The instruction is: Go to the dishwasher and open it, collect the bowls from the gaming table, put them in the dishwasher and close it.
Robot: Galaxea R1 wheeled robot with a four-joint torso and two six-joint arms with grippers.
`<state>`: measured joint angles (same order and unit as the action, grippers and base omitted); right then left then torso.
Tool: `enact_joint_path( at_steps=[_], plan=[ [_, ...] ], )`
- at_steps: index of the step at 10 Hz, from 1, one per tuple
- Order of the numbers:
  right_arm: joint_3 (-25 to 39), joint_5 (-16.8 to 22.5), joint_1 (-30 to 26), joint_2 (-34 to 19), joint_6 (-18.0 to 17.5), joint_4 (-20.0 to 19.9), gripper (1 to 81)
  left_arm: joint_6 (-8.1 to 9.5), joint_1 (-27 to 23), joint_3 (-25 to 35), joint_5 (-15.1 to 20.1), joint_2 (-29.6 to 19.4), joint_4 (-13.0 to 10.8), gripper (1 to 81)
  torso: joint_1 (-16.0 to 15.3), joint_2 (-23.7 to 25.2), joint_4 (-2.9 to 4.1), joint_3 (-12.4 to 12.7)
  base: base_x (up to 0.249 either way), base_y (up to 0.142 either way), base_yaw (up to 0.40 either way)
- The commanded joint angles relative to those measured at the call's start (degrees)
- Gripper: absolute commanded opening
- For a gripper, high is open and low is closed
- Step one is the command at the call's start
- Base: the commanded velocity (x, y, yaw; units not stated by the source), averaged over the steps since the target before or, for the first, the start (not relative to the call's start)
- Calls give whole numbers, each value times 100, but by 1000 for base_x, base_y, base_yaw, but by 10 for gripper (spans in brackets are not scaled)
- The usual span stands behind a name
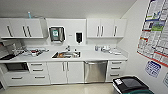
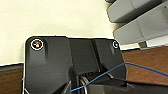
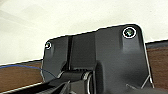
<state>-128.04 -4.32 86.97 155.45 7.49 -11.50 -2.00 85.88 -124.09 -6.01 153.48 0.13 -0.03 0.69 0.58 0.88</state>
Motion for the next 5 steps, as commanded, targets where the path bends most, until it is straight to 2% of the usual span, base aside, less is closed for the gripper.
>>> enact_joint_path(
  at_steps=[1,5],
  plan=[
    [105,335,-307,-82,25,60,811,-55,-295,69,276,-133,-40,811,0,0,0,0,110,0,0],
    [105,335,-307,-82,25,60,811,-55,-295,69,276,-133,-40,811,2,0,0,0,110,0,0]
  ],
)
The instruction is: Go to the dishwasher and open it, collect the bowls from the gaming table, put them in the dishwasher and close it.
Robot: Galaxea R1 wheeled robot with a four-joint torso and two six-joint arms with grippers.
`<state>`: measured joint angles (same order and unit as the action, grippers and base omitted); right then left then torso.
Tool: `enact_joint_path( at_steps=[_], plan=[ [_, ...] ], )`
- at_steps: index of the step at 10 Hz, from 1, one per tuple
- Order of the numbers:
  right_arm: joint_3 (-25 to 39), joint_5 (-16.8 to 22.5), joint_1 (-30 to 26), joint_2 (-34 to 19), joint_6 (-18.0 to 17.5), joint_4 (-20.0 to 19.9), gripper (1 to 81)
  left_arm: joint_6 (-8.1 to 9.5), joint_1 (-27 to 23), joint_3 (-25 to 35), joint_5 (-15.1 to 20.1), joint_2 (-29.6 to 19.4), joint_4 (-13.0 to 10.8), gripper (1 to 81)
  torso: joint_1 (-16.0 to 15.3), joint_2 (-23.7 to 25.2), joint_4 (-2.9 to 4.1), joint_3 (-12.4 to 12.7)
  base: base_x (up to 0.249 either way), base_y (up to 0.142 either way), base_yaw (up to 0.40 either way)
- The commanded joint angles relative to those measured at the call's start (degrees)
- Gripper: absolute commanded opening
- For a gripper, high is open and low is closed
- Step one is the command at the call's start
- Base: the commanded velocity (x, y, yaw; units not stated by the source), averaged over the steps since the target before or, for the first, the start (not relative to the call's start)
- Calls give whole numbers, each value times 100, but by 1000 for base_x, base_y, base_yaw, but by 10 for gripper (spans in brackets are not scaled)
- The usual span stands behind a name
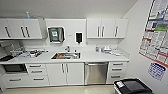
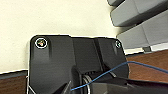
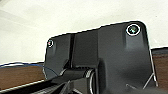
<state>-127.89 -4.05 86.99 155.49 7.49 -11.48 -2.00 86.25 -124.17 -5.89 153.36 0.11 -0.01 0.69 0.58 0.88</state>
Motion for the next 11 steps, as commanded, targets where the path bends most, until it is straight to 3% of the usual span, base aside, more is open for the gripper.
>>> enact_joint_path(
  at_steps=[1,11],
  plan=[
    [90,308,-310,-86,25,59,811,-55,-332,77,264,-121,-37,811,0,0,0,0,110,0,0],
    [72,317,-327,-86,25,94,811,-55,-332,77,264,-112,-37,811,0,0,0,0,109,0,0]
  ],
)
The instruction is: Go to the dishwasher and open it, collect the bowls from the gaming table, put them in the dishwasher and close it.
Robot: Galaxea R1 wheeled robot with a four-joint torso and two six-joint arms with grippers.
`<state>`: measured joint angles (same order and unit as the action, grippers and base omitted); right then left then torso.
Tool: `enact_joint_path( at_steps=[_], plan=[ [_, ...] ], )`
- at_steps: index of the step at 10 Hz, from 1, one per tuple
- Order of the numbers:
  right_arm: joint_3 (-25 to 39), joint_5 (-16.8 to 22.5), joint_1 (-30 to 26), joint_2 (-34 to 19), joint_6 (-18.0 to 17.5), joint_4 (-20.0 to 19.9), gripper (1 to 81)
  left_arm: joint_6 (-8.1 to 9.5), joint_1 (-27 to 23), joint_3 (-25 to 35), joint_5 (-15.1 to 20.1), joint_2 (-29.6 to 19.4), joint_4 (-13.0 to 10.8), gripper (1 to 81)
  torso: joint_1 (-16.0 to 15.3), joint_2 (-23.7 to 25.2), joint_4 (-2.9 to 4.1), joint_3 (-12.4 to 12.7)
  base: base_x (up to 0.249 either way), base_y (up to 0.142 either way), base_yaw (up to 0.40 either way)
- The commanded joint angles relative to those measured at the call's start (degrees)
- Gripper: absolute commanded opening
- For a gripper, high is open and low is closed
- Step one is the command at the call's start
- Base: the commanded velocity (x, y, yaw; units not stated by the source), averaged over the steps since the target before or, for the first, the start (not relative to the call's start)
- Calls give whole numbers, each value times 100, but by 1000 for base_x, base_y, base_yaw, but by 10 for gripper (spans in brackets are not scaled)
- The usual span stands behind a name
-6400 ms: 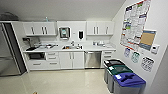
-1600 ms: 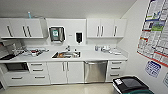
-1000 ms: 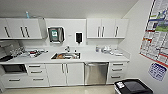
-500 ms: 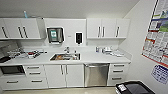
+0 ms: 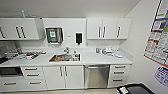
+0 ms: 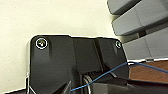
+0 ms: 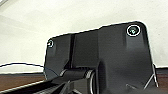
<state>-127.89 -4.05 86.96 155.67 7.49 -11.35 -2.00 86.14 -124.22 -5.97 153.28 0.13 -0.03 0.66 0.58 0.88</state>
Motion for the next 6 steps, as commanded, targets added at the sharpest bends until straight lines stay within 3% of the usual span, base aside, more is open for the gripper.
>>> enact_joint_path(
  at_steps=[1,2,6],
  plan=[
    [72,317,-323,-95,25,80,811,-55,-321,82,272,-105,-40,811,0,0,0,0,99,0,0],
    [72,317,-323,-87,25,89,811,-55,-321,82,272,-113,-40,811,2,2,0,0,99,0,0],
    [55,317,-323,-87,25,89,811,-55,-321,82,272,-113,-49,811,0,0,0,0,99,70,0]
  ],
)
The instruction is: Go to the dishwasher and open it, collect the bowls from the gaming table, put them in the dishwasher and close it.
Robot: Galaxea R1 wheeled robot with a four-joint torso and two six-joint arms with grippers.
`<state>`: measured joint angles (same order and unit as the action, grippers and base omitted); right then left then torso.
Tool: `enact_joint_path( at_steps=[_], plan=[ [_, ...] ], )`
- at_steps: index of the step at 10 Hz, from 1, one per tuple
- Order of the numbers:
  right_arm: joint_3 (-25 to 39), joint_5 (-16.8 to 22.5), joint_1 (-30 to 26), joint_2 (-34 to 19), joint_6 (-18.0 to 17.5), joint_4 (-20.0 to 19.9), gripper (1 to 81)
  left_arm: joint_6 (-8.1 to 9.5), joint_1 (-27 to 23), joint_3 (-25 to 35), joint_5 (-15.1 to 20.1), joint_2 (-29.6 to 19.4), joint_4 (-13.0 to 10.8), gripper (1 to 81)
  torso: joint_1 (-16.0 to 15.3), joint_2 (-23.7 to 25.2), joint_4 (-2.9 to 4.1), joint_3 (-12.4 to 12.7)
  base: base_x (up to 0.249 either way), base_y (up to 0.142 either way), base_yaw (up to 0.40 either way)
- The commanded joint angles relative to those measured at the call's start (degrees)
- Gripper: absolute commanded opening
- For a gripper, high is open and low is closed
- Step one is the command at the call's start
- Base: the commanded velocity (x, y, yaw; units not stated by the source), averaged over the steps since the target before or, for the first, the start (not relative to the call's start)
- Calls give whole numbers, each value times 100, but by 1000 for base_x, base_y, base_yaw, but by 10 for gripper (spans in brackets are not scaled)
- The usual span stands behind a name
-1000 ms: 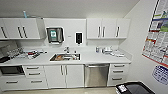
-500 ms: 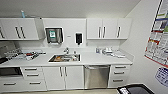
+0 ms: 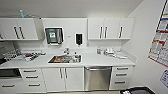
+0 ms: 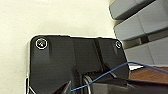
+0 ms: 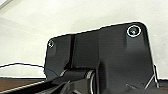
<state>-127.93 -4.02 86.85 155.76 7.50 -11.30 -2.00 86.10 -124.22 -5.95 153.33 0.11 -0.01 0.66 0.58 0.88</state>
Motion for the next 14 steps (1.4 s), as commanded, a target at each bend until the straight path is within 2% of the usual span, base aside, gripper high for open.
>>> enact_joint_path(
  at_steps=[1,3,14],
  plan=[
    [59,314,-312,-95,24,84,811,-55,-317,82,270,-118,-46,811,0,0,0,0,99,71,0],
    [41,306,-312,-95,24,84,811,-55,-317,82,270,-118,-37,811,0,0,0,0,99,71,0],
    [15,314,-312,-69,24,84,811,-55,-318,82,252,-101,-37,811,1,0,0,0,99,0,0]
  ],
)
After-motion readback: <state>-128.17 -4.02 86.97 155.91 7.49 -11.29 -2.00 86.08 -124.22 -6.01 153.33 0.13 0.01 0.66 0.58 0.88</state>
